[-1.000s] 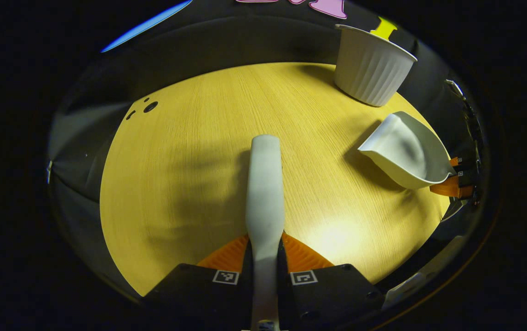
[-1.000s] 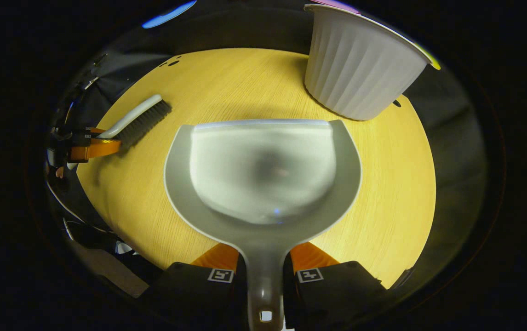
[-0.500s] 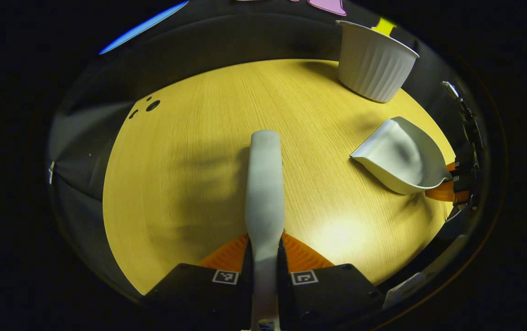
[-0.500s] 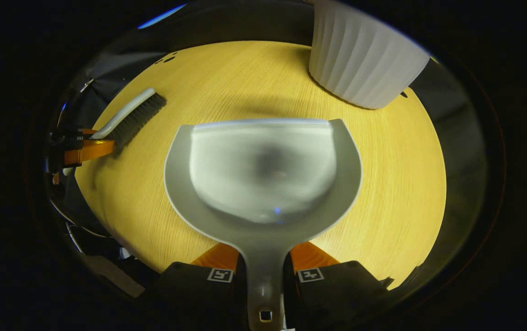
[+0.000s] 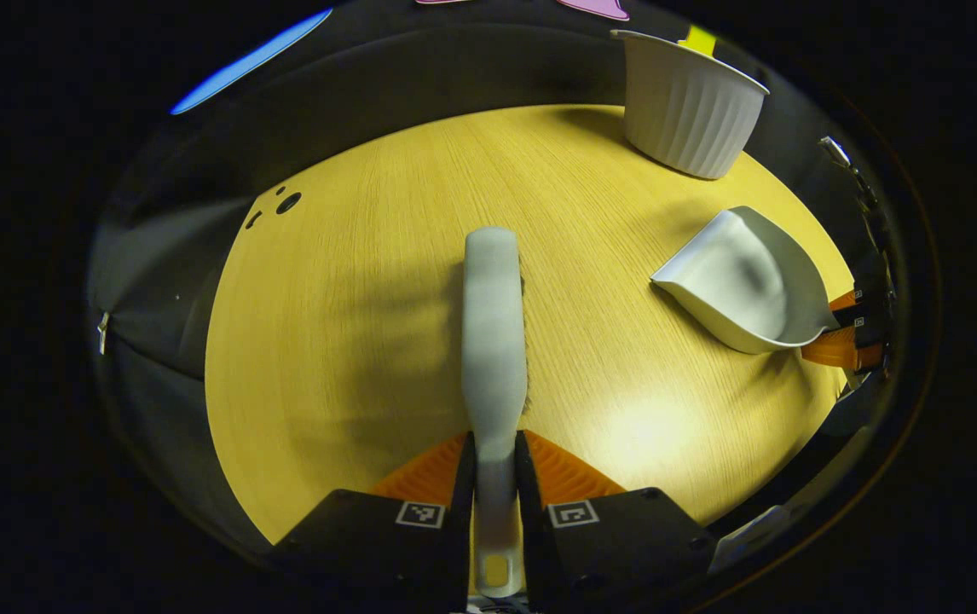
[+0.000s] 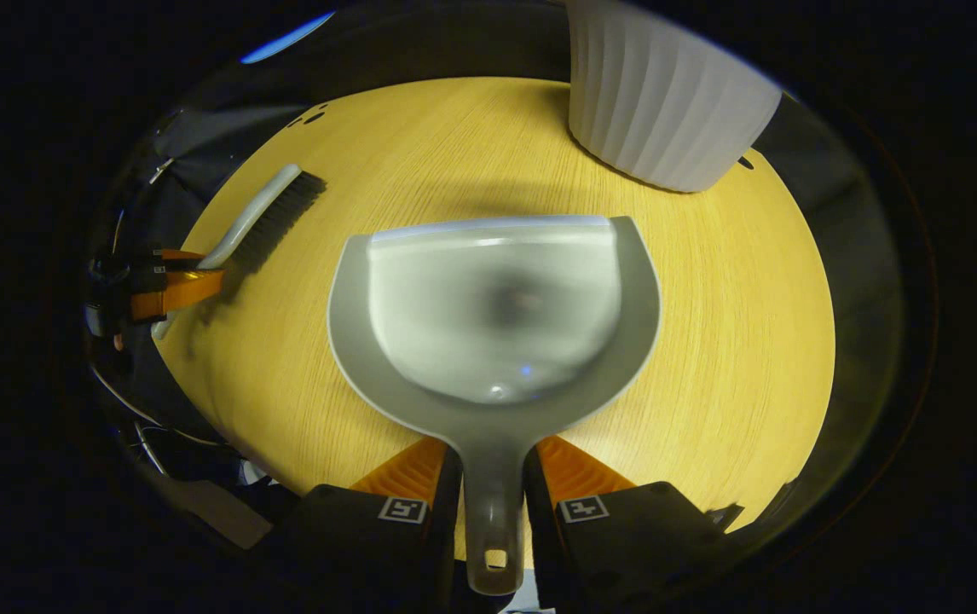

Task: Pick up the small broom and dustpan from the desktop, sweep the trash into the dustpan with the broom, and then empty the trash into the garbage bin.

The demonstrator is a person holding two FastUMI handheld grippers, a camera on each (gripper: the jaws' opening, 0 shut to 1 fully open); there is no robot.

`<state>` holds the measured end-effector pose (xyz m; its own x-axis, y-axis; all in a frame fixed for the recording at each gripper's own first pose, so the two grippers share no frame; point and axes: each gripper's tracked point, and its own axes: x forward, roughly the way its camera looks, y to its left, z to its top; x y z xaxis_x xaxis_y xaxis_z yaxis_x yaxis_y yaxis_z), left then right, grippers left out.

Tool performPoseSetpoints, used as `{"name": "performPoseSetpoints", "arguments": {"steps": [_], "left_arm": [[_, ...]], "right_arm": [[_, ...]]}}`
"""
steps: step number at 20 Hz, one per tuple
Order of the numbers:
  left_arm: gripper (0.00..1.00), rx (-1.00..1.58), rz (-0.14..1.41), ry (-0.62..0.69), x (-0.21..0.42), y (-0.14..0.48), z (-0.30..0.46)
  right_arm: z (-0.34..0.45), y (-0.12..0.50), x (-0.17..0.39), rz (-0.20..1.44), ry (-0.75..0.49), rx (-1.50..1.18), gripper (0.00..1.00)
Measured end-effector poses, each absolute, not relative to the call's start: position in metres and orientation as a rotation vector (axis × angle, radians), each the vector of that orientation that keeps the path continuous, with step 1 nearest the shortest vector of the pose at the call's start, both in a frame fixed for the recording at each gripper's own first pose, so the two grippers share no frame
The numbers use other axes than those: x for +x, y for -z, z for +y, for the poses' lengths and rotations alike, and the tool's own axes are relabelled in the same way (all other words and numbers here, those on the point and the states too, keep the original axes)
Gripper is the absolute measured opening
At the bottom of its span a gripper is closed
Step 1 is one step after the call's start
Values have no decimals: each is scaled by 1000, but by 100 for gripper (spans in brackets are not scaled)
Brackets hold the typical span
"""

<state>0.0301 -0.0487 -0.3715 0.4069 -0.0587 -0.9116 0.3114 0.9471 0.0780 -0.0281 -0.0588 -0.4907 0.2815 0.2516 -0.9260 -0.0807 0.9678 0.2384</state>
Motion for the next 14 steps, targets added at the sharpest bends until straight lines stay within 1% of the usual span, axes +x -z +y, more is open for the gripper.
{"name": "performPoseSetpoints", "arguments": {"steps": [1,2,3,4,5,6,7,10,11,12,14], "left_arm": [[27,256,1130,234,28,370,-48],[34,258,1129,232,26,367,-47],[36,255,1125,232,25,364,-47],[35,252,1115,231,23,360,-46],[40,246,1105,233,22,354,-46],[42,239,1092,235,21,348,-46],[45,236,1074,235,20,339,-46],[45,229,1001,229,21,307,-45],[45,218,957,228,26,292,-47],[45,204,908,230,30,276,-50],[45,176,796,229,42,240,-57]], "right_arm": [[-61,485,-31,1264,-228,150,41],[-63,480,-32,1261,-230,142,41],[-66,473,-34,1255,-231,141,41],[-69,465,-36,1246,-233,146,41],[-70,457,-37,1235,-231,155,41],[-73,445,-37,1217,-230,167,45],[-77,436,-36,1198,-224,174,41],[-90,399,-27,1099,-196,184,41],[-96,382,-20,1048,-182,181,37],[-100,367,-14,999,-170,178,41],[-102,329,2,880,-159,179,41]]}}
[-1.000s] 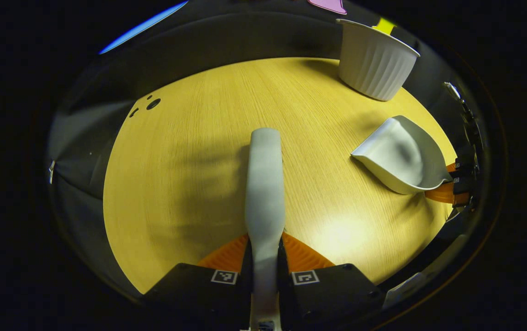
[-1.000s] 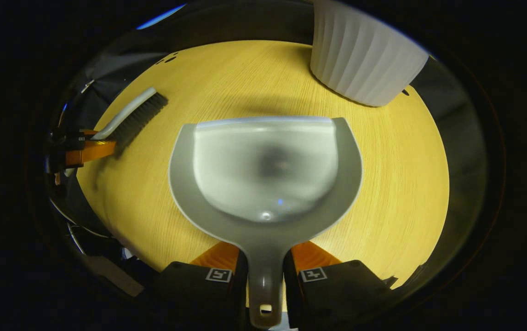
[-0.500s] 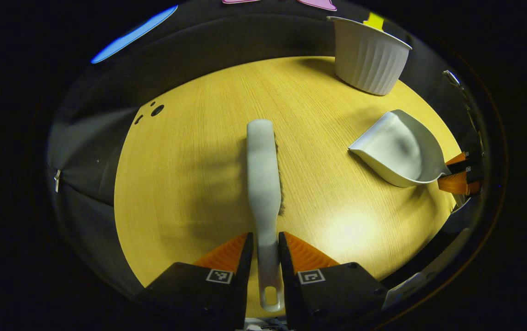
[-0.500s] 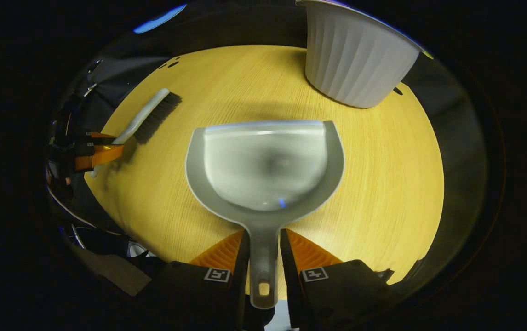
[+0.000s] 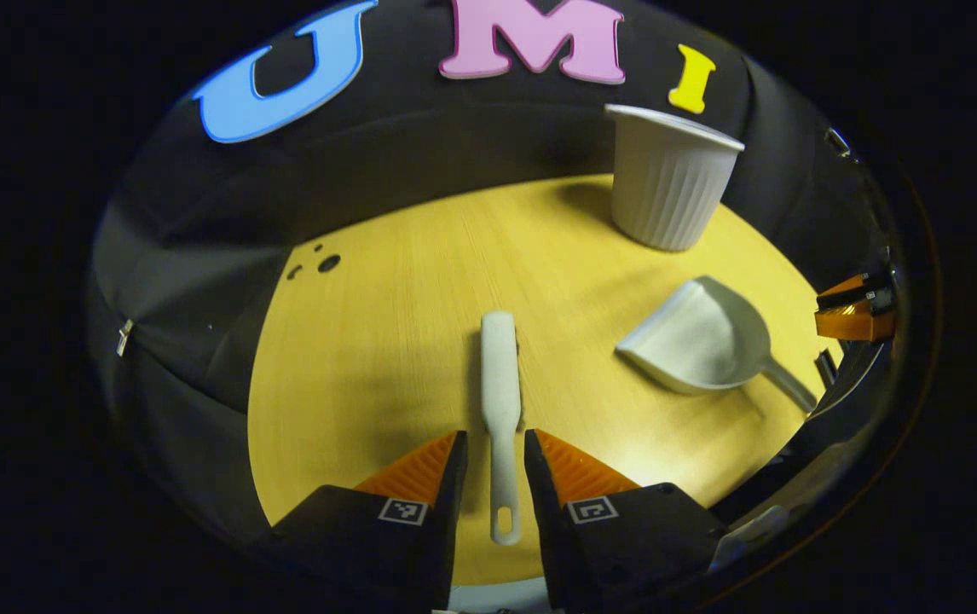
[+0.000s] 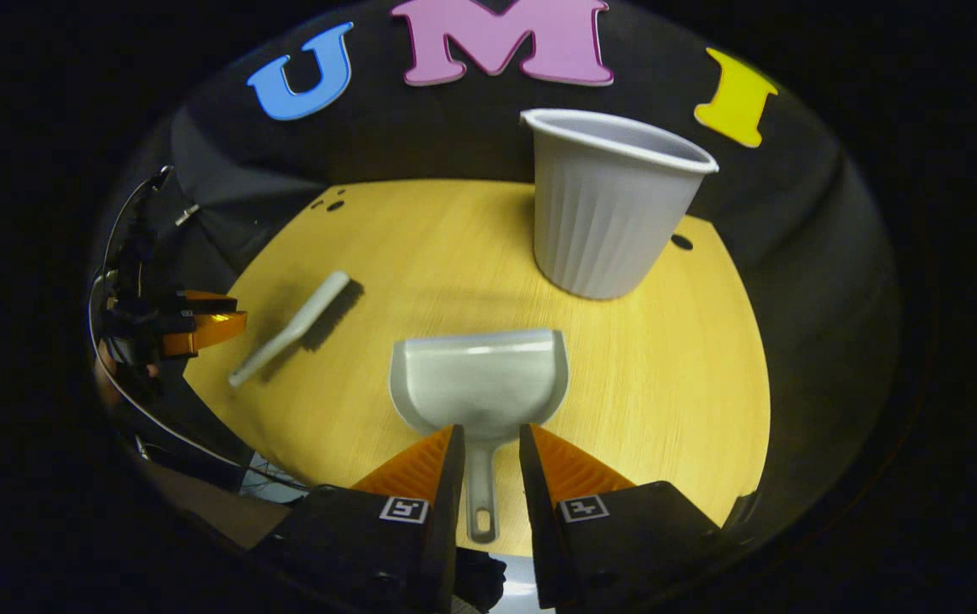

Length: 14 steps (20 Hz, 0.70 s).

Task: Pick up the small broom and dustpan from the desktop, sweep the trash into the dustpan with the broom, and then empty the trash into the garbage bin.

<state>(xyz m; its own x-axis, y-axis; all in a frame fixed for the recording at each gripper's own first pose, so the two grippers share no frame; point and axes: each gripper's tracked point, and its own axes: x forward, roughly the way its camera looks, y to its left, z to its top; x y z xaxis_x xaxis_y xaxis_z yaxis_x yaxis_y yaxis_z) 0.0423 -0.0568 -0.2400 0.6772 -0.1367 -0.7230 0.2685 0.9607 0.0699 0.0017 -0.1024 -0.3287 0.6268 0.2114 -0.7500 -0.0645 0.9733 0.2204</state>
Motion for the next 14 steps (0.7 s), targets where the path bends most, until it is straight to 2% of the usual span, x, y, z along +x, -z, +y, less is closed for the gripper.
{"name": "performPoseSetpoints", "arguments": {"steps": [1,3,4,8,13,14], "left_arm": [[45,161,732,231,50,219,-62],[45,123,600,241,65,175,-72],[45,108,537,244,68,153,-79],[45,67,290,265,73,64,-90],[44,12,112,285,66,-7,-104],[44,1,90,290,61,-15,-99]], "right_arm": [[-104,309,10,816,-153,177,46],[-105,275,25,704,-140,172,36],[-107,255,34,640,-132,168,41],[-108,192,54,445,-109,117,40],[-103,135,63,277,-95,77,40],[-100,127,65,250,-95,79,38]]}}
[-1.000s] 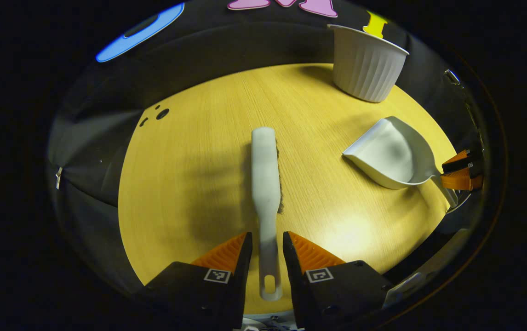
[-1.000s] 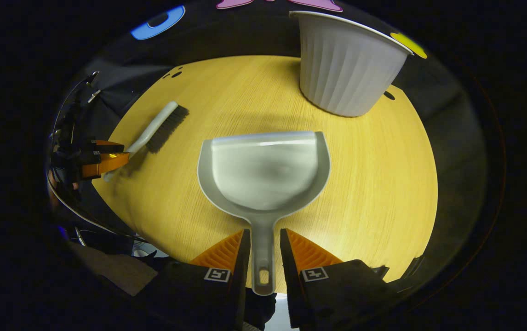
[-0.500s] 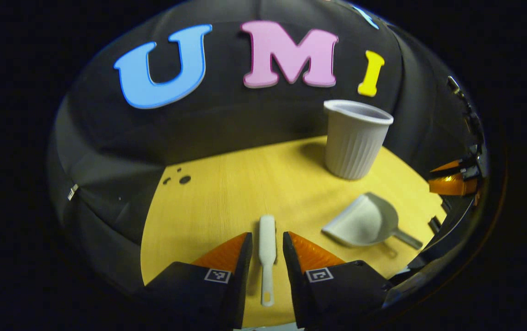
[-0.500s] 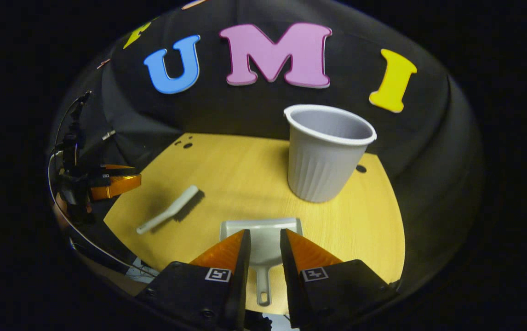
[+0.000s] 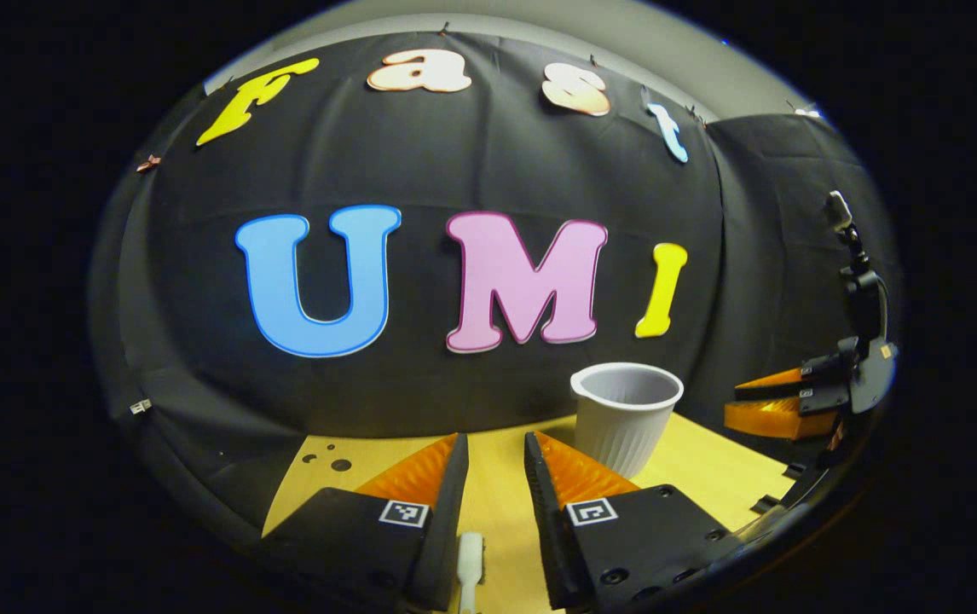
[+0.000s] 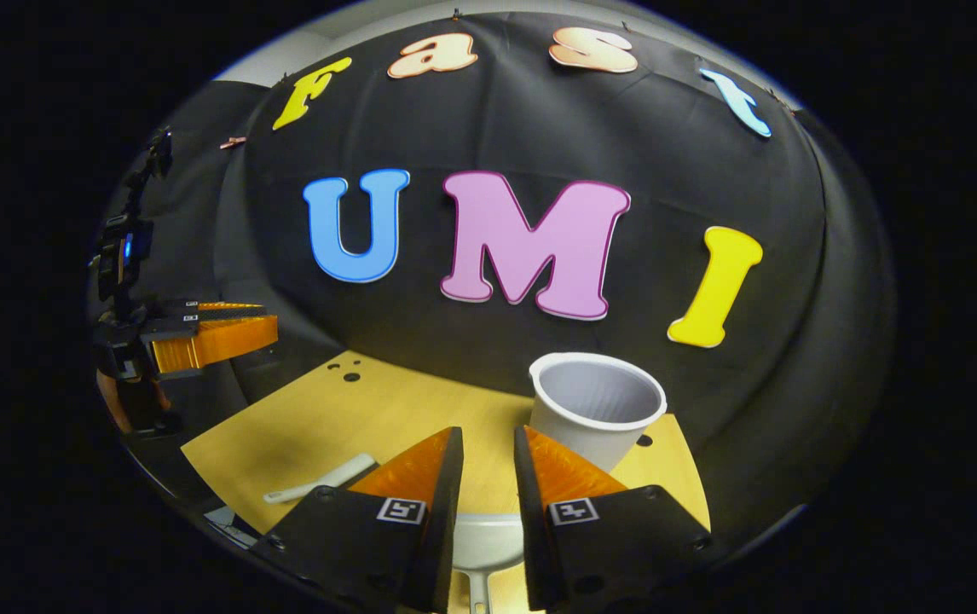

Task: Pick up the small broom and dustpan from the desktop, sweep the trash into the dustpan with the broom, and then empty the trash into the garbage bin.

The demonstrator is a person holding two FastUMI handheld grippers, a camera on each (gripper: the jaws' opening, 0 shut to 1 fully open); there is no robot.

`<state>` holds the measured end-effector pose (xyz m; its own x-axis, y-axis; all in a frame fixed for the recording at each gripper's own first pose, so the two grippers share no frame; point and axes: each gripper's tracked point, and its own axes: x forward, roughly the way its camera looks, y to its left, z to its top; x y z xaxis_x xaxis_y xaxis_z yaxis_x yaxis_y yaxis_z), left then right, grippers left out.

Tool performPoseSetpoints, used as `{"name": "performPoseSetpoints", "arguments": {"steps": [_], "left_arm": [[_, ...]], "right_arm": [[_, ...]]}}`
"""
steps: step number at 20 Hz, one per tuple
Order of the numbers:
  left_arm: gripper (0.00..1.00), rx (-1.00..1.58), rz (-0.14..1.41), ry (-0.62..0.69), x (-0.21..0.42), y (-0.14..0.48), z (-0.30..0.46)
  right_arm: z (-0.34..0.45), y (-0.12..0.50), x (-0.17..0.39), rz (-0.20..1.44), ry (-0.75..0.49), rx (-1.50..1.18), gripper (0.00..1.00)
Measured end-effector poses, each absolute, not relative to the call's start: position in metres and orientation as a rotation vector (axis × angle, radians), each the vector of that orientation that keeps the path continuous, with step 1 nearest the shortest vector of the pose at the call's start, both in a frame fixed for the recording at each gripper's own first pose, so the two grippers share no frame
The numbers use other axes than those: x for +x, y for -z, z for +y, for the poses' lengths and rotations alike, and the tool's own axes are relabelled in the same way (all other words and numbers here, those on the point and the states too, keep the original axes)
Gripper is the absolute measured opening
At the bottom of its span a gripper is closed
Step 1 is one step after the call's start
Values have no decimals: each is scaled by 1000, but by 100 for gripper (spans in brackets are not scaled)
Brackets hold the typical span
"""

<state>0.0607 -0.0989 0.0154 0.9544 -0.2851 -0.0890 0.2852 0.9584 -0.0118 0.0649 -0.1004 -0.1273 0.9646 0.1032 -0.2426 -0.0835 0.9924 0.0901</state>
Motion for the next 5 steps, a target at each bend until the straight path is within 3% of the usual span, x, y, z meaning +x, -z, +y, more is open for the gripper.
{"name": "performPoseSetpoints", "arguments": {"steps": [5], "left_arm": [[45,-18,60,278,34,-29,-89]], "right_arm": [[-90,115,59,203,-100,84,36]]}}
